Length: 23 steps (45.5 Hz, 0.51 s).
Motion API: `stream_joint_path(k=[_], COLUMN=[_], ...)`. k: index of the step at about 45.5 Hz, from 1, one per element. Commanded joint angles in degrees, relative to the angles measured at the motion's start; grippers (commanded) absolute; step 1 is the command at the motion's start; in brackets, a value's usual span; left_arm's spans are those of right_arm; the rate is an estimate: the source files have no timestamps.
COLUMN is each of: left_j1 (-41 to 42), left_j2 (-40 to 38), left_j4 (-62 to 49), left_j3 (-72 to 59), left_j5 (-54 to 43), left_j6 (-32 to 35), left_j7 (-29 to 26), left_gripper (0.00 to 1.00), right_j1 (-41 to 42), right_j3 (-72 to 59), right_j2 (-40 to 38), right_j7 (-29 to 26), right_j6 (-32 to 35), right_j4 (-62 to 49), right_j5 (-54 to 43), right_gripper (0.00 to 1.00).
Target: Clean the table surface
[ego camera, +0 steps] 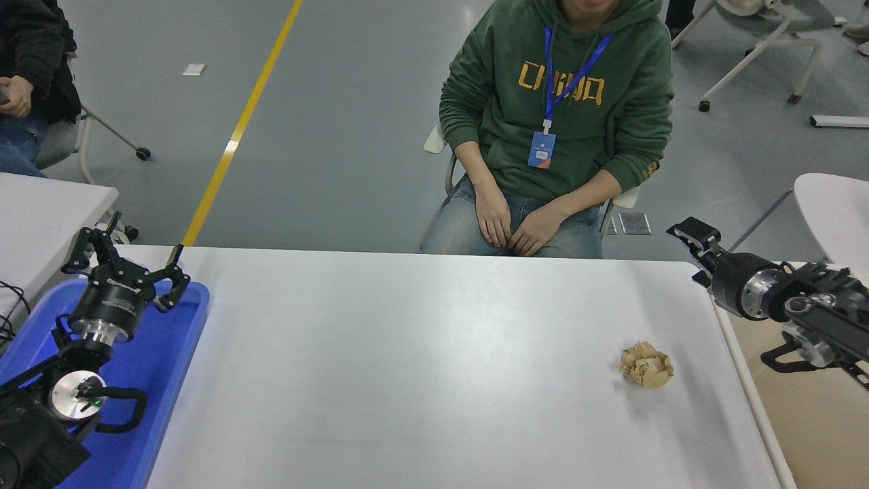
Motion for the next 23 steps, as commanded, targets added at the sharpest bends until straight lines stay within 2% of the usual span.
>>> stream_joint_path(k=[1, 23], left_j1=[0.0, 0.0], left_j2=[0.0, 0.0], left_j4=[0.0, 0.0], left_j3=[0.0, 0.0], left_j5=[0.0, 0.0], left_j6=[0.0, 0.0], left_j7=[0.0, 0.0], left_gripper=[1.00, 1.00], right_j1=[2.9, 9.6], right_j3=[-8.7, -23.0], right_j2=[-7.6, -6.6], right_j7=[0.0, 1.8], right_j6=[2.1, 3.8], right_j4=[9.4, 12.1], right_j5=[-14.1, -27.3], right_gripper=[1.00, 1.00])
